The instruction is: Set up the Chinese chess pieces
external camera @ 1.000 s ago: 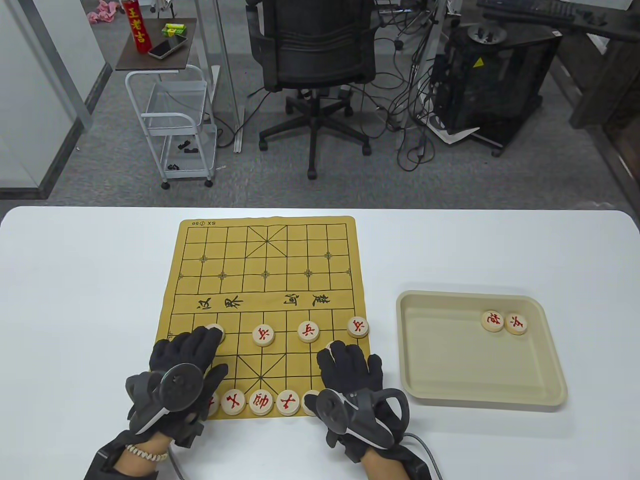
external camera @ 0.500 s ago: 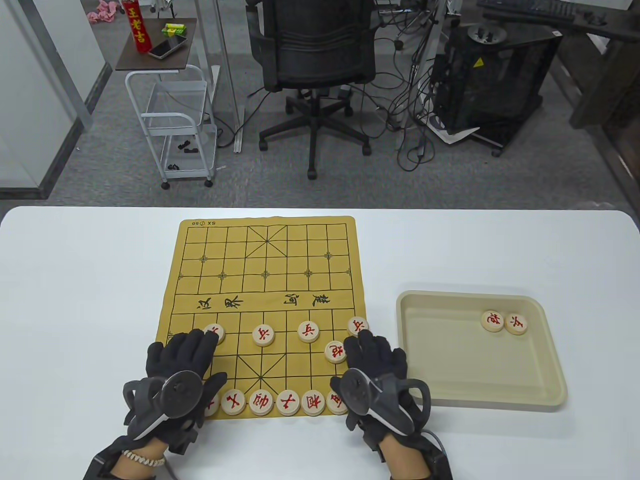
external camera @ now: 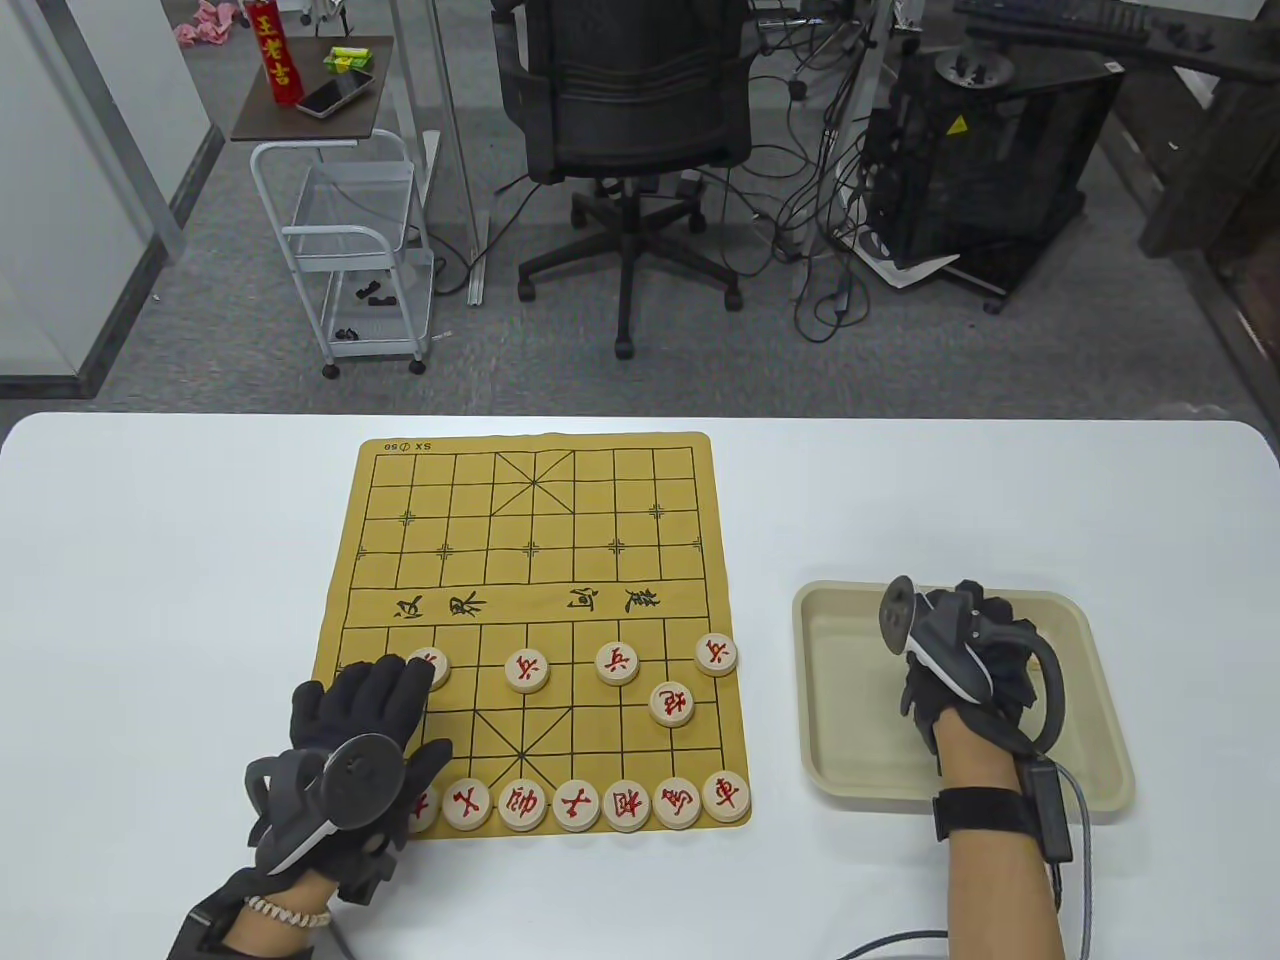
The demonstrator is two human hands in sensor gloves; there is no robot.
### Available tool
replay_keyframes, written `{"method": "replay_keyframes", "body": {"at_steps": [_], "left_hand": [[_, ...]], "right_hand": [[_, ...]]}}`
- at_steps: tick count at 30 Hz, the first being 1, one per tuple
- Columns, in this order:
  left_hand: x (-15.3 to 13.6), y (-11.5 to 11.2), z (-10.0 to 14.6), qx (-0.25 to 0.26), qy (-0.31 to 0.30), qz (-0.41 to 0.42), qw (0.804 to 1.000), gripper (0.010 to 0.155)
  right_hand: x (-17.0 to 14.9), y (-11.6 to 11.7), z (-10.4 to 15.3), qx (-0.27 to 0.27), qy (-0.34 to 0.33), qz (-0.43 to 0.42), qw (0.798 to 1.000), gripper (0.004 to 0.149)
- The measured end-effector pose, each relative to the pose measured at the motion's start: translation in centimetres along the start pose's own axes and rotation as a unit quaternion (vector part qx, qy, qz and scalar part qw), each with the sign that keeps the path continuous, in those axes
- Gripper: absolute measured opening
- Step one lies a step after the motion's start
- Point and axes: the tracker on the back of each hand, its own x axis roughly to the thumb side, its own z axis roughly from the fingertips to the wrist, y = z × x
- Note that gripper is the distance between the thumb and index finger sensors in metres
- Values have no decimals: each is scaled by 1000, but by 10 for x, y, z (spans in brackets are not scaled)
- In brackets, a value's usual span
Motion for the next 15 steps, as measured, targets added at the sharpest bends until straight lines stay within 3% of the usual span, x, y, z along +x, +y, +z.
{"method": "replay_keyframes", "body": {"at_steps": [9, 15], "left_hand": [[-4, 1, -1, -4, 12, 9, 1000, 81], [-8, 0, -2, -8, 22, 15, 1000, 81]], "right_hand": [[-13, 39, -41, 73, 33, 20, 997, 59], [-17, 49, -53, 58, 45, 5, 997, 52]]}}
